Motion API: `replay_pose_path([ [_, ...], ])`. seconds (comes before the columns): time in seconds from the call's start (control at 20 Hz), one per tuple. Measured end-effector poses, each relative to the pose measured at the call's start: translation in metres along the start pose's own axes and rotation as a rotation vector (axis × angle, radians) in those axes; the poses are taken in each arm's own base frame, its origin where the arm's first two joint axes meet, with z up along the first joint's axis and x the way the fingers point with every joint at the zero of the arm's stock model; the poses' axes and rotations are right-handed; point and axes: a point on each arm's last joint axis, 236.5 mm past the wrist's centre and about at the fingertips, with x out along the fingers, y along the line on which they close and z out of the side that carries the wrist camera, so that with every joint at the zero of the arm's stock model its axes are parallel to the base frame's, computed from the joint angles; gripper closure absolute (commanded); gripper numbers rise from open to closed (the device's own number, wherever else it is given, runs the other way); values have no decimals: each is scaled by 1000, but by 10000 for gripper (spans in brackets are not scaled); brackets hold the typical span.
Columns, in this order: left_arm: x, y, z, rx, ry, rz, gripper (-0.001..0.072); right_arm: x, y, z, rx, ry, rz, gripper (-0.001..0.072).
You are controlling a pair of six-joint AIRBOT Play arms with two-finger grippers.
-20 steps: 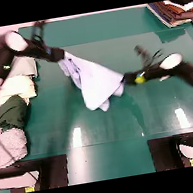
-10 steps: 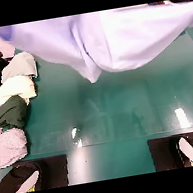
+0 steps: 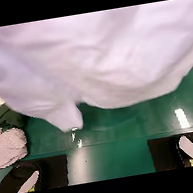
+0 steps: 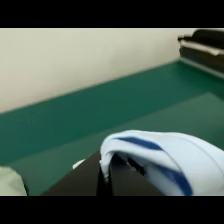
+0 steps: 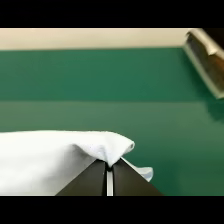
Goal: Fold the shirts.
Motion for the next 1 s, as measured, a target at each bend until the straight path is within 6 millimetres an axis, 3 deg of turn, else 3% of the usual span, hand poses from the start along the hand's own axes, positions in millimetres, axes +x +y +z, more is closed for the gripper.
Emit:
replay_pose_path([
  [0.1,58,3,-60,-26,216,-25,681,51,-8,-28,49,152,50,698],
  [0.25,140,6,-165,-75,505,-53,681,135,-20,-101,108,449,81,698],
  [0.35,186,12,-221,-103,610,-45,660,182,-26,-150,132,612,84,697],
  [0.4,207,18,-246,-126,647,-32,380,201,-27,-169,142,669,87,696],
  [0.45,221,26,-265,-158,675,-12,160,219,-28,-185,151,715,87,672],
  [0.5,232,36,-277,-196,685,17,152,233,-30,-196,157,747,86,471],
  [0.55,240,47,-287,-239,692,45,152,245,-33,-202,158,764,82,314],
  [0.65,246,68,-296,-321,697,83,152,261,-35,-203,152,776,84,314],
  [0.75,238,88,-304,-401,728,111,152,262,-34,-197,146,781,92,327],
  [0.9,209,102,-332,-501,829,133,153,246,-31,-191,142,783,119,327],
  [1.0,189,96,-358,-549,897,126,152,231,-28,-195,149,788,133,327],
])
